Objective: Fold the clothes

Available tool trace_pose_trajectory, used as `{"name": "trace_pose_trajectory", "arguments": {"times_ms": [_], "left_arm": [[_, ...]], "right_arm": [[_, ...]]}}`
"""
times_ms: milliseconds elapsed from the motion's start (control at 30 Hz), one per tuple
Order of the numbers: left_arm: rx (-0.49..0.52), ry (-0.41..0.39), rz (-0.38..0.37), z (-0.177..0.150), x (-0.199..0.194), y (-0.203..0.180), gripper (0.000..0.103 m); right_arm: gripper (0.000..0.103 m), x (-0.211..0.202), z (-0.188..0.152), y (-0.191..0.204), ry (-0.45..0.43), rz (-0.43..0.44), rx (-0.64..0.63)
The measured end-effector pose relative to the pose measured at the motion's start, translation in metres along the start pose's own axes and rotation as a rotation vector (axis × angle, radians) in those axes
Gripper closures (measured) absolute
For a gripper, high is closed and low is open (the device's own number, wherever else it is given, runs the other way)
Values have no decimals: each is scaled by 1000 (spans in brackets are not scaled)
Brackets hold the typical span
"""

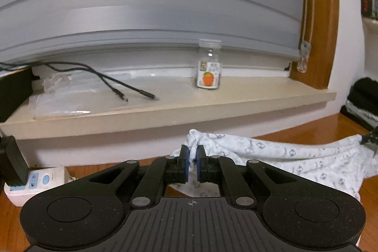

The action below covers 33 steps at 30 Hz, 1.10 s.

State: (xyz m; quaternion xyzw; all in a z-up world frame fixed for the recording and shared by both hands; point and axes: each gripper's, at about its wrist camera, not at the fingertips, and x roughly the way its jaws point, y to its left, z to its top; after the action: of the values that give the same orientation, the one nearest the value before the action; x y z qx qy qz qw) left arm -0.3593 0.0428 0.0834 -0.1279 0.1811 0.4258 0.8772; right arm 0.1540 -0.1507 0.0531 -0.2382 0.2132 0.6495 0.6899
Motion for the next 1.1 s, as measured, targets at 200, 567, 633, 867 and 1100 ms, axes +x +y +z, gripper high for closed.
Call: {"name": "trace_pose_trajectory", "arguments": {"times_ms": [200,567,633,867,1100], "left_arm": [[-56,-110,15,18,-29,18,97],[-7,-7,116,10,-12,29,97],[-2,6,97,2,-9,22,97],[27,-11,23,7,4,-15,89],[50,-5,-24,12,26,-48,89]], "right_arm": [[101,-15,62,-6,-209,-119,-13],[66,58,94,33,-108,-107,-28],[64,48,82,24,-93,-114,-28],[57,9,34,-39,8,-177,72],[57,-19,-19,-59,67,-132,136]]}}
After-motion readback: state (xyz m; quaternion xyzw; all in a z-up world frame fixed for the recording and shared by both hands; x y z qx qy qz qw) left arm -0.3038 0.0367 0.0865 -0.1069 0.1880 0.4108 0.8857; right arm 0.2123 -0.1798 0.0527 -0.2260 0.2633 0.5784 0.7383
